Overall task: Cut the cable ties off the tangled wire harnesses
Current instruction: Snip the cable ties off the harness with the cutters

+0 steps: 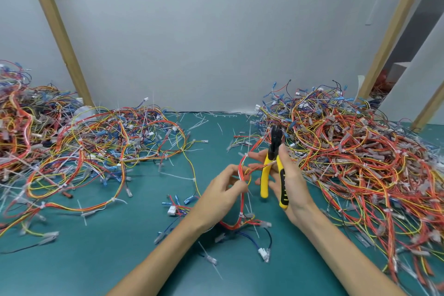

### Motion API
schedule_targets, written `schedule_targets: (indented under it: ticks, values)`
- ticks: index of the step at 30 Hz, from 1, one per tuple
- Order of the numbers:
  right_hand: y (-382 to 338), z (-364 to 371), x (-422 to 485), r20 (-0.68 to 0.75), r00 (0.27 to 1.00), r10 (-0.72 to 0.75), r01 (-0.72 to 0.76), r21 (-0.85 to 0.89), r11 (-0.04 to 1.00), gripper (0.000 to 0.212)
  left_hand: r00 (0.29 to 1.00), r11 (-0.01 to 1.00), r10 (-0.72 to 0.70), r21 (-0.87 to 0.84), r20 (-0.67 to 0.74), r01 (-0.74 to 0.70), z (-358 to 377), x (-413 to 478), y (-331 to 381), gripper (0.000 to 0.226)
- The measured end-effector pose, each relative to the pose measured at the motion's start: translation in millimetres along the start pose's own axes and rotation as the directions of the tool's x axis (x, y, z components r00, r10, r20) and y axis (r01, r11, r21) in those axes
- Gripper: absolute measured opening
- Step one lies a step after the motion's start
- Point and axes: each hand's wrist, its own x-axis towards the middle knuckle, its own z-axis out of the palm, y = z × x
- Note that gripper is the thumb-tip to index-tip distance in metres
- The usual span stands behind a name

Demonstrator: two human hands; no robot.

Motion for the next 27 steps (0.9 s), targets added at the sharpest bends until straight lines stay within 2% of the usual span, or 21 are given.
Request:
schedule_targets:
  ticks: [3,6,8,11,14,17,21,27]
  values:
    - [2.6,0.0,-0.6,0.04,0.998,0.053,-0.05,-0.061,0.997,0.052,0.999,1.0,-0.009,0.001,-0.043,0.009,0.5,0.6,-0.7,0.039]
    - [4.7,-0.2,-2.1,0.066,0.992,0.105,-0.097,-0.112,0.989,0.063,0.996,0.997,-0.083,-0.011,-0.014,0.082,-3.9,2.2,-6.1,0.067]
    - [4.2,-0.3,-2.7,0.073,0.989,0.127,-0.118,-0.123,0.985,0.066,0.993,0.993,-0.114,-0.01,0.002,0.114,-8.4,3.9,-11.1,0.075]
    - [3.6,-0.7,-3.5,0.118,0.982,0.15,-0.136,-0.118,0.984,0.054,0.994,0.988,-0.11,-0.112,0.013,0.111,-11.1,8.7,-15.8,0.072]
    - [3.2,-0.6,-3.9,0.163,0.975,0.153,-0.127,-0.157,0.979,0.047,0.982,0.955,-0.182,-0.245,-0.048,0.165,-13.6,17.4,-19.2,0.059]
    - [1.4,-0.1,-4.9,0.212,0.964,0.161,-0.115,-0.214,0.97,0.053,0.982,0.96,-0.181,-0.227,-0.059,0.163,-15.1,18.8,-23.9,0.055]
    - [-1.5,2.7,-8.8,0.287,0.948,0.14,-0.051,-0.298,0.953,0.043,0.981,0.969,-0.176,-0.187,-0.077,0.159,-16.5,16.8,-24.7,0.07]
    - [-4.1,6.5,-12.1,0.354,0.928,0.117,0.043,-0.414,0.909,0.036,0.984,0.95,-0.178,-0.255,0.021,0.177,-19.0,14.5,-18.4,0.069]
